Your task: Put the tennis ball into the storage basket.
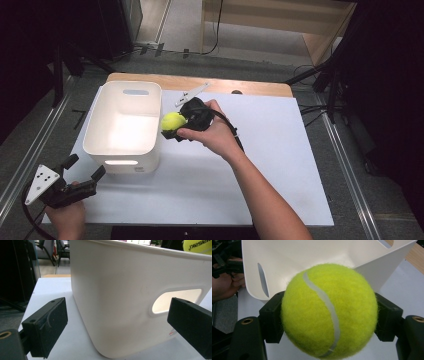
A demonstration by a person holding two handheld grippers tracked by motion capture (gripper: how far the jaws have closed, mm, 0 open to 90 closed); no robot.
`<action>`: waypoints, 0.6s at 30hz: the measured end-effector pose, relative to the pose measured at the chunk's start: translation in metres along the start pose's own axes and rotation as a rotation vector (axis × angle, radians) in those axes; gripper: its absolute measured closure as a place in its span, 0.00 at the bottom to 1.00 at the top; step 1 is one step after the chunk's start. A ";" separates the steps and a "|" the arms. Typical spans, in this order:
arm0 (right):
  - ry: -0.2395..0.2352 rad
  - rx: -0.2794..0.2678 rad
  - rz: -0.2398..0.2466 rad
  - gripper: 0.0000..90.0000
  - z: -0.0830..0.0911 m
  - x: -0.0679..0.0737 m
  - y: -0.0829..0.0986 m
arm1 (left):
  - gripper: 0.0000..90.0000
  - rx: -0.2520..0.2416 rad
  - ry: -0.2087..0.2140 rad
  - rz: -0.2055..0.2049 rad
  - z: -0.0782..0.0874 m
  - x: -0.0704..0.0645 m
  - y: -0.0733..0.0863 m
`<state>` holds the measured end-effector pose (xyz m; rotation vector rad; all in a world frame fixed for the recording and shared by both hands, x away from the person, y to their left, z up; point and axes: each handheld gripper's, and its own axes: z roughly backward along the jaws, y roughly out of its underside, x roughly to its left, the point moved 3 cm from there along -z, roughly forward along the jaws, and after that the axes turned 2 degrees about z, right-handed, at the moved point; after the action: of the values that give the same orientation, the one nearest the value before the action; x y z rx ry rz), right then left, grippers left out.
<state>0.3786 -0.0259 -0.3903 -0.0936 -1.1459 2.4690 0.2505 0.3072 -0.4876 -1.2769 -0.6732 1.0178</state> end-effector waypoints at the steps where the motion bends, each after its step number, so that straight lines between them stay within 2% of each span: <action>1: -0.003 -0.001 0.005 0.27 0.000 0.001 -0.003 | 0.03 0.000 0.000 0.000 0.000 0.000 0.000; 18: -0.019 -0.006 0.047 0.27 -0.008 0.011 -0.024 | 0.03 -0.001 0.005 0.003 0.000 0.000 0.000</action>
<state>0.3789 -0.0022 -0.3763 -0.0993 -1.1721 2.5125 0.2503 0.3076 -0.4875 -1.2813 -0.6685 1.0166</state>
